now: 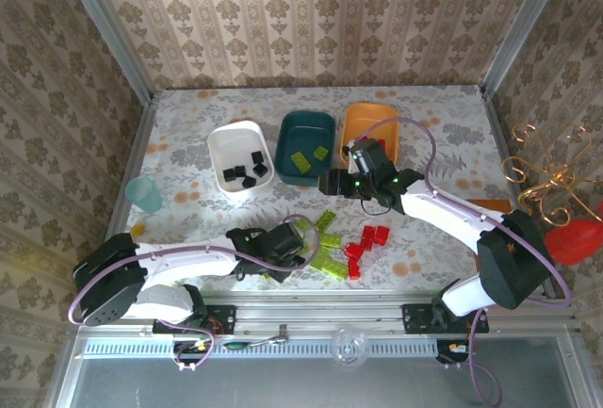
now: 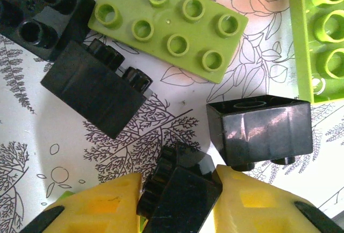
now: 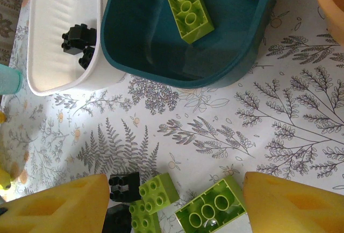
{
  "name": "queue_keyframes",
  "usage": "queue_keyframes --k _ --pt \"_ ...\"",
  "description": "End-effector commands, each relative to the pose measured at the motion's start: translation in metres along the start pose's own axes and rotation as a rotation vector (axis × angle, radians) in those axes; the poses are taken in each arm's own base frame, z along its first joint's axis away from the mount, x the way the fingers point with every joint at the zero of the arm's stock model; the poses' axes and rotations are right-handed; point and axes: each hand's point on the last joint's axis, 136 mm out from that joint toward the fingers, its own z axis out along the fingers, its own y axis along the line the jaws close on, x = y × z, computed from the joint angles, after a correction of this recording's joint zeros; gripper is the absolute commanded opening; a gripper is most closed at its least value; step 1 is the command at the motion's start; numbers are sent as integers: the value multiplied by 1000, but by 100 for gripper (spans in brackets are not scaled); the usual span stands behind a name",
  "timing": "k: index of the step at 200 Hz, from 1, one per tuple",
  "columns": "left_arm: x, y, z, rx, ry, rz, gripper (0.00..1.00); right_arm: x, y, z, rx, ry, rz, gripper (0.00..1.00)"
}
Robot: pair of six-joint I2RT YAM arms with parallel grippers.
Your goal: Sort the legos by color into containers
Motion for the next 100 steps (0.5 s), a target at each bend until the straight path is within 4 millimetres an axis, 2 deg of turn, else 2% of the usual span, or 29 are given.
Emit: queue_keyframes --k 1,28,48,77,100 --pt "-21 -14 -19 57 -72 -2 25 -3 -5 -8 19 -25 4 68" --pt "-57 -17 -57 100 -232 -36 27 -2 -7 -7 20 -24 5 68" --pt "-85 -1 -81 103 -341 -107 30 -2 -8 -7 20 -25 11 68" --pt "-118 62 -105 10 -471 -285 30 0 -8 -8 24 -25 9 68" --pt "-137 115 -114 -21 -560 -439 31 2 -10 -10 30 -24 8 68"
